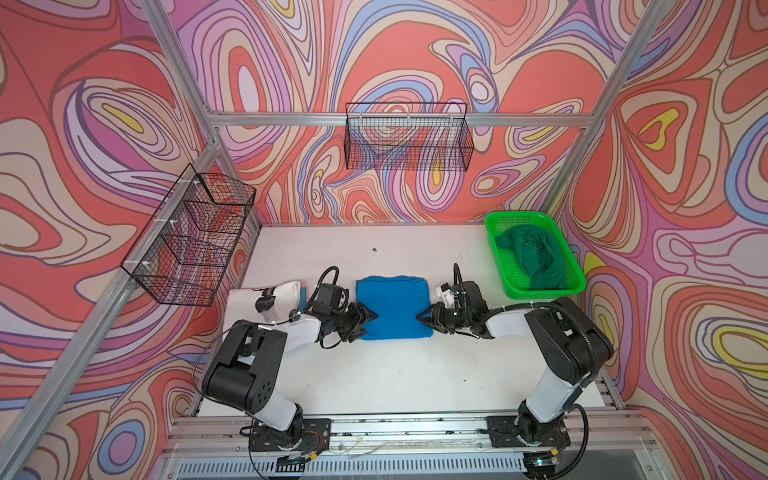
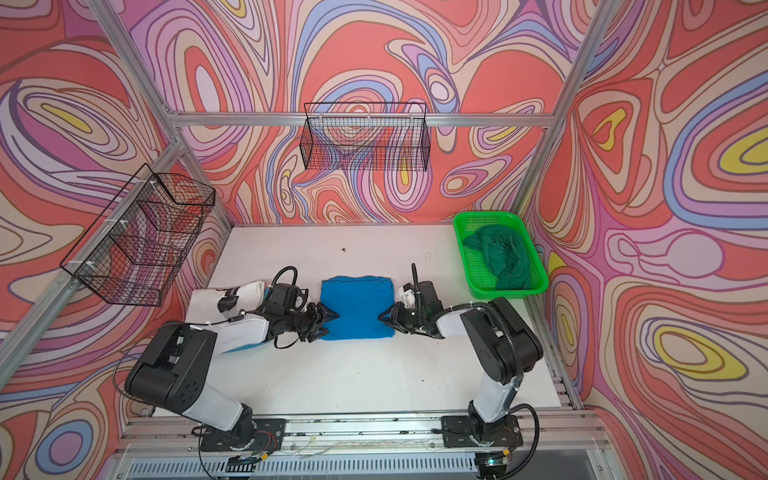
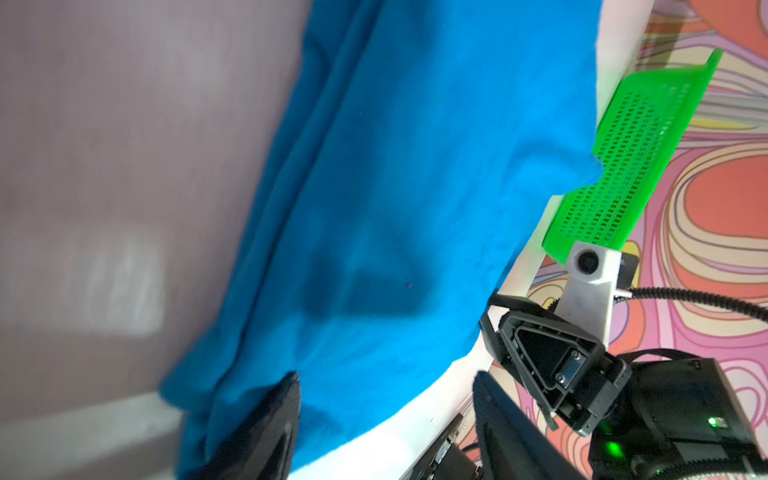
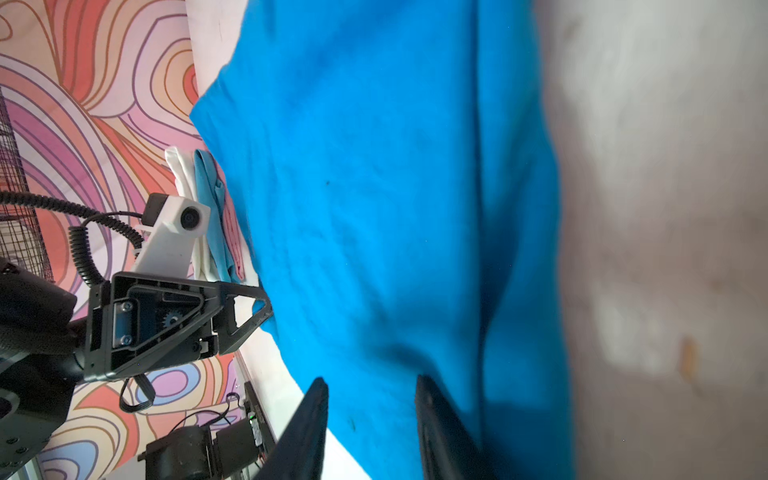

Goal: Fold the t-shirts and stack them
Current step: 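Press the folded blue shirt's sides inward with both grippers to square it, then raise both grippers away from the folded blue shirt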

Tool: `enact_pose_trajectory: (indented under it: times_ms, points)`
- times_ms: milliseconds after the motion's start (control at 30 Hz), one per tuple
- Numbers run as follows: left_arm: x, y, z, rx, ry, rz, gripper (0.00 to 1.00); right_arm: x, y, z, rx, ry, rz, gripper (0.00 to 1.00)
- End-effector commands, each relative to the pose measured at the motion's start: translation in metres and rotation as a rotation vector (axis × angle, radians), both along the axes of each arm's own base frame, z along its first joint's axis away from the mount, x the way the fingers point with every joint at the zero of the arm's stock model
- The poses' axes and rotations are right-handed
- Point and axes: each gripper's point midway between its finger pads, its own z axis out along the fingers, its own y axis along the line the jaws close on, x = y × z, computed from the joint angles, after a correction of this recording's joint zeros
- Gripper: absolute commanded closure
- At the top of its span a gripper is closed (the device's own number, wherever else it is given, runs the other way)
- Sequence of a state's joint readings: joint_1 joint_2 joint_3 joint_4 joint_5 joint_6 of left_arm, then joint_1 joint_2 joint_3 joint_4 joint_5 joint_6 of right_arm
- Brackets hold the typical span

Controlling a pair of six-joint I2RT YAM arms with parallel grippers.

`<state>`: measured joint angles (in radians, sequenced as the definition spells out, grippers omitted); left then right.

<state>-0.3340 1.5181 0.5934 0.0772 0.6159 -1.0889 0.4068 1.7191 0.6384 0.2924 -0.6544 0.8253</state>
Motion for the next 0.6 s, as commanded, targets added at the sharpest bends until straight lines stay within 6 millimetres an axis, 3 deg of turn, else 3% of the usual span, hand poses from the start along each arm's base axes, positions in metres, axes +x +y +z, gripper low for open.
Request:
enact_pose_trajectory:
  times_ms: [0,100,267,333,367,467,567]
  points:
    - [-0.051,0.014,-0.029,0.125,0.137,0.006,0.32,-0.034,-0.01,-0.017,-0.068,0.081,-0.007,0.62]
    - [-0.082,0.018,-0.036,0.162,0.157,-0.002,0.31,-0.059,-0.017,-0.02,-0.098,0.098,-0.005,0.62]
    - [-0.1,0.032,-0.021,0.196,0.123,0.015,0.3,-0.081,-0.026,-0.004,-0.11,0.082,-0.016,0.61]
    - [-0.101,0.036,-0.009,0.21,0.102,0.019,0.24,-0.078,-0.03,0.011,-0.142,0.043,-0.015,0.61]
    - [-0.1,0.038,-0.001,0.22,0.084,0.022,0.01,-0.075,-0.031,0.023,-0.158,0.012,-0.007,0.6]
    - [-0.094,0.039,0.029,0.246,0.02,-0.012,0.0,-0.068,-0.037,0.06,-0.218,-0.067,0.012,0.56]
    - [-0.083,0.044,0.054,0.307,-0.047,-0.05,0.0,-0.063,-0.048,0.088,-0.284,-0.134,-0.01,0.44]
